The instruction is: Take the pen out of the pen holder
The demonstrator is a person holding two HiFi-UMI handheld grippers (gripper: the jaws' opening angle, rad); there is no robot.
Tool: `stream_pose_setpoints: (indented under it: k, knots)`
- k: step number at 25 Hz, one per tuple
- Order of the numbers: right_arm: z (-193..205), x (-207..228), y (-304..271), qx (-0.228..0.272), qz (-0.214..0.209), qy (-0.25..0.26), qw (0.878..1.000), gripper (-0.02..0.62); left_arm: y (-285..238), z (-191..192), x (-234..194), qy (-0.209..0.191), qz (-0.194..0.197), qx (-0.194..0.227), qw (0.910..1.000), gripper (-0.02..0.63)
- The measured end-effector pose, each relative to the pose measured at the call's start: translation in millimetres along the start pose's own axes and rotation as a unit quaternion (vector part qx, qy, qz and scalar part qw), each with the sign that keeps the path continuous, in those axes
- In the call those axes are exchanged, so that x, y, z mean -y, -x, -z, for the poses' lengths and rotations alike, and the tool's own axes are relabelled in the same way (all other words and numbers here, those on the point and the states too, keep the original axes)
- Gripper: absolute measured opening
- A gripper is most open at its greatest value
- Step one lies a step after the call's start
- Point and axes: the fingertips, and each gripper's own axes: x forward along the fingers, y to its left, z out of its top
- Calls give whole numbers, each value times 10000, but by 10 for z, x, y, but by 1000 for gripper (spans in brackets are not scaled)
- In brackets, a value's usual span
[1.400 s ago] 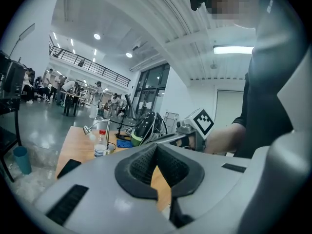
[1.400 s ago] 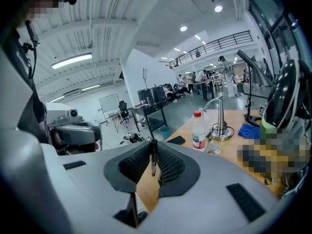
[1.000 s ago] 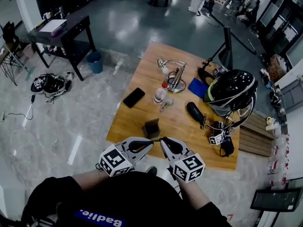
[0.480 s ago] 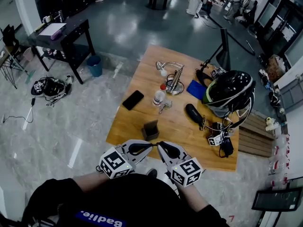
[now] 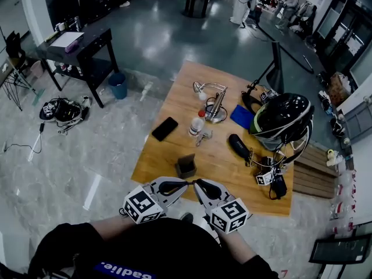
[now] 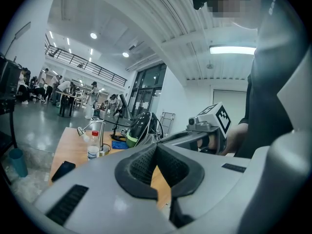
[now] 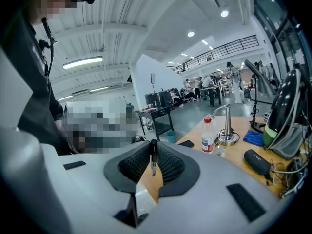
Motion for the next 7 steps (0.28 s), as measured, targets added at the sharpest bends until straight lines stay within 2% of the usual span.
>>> stream_pose_setpoints:
  k: [7]
  knots:
    - [-13,-11,-9,-7,-19,28,10000,49,13,-12,-9,-16,-8,2,10000,9]
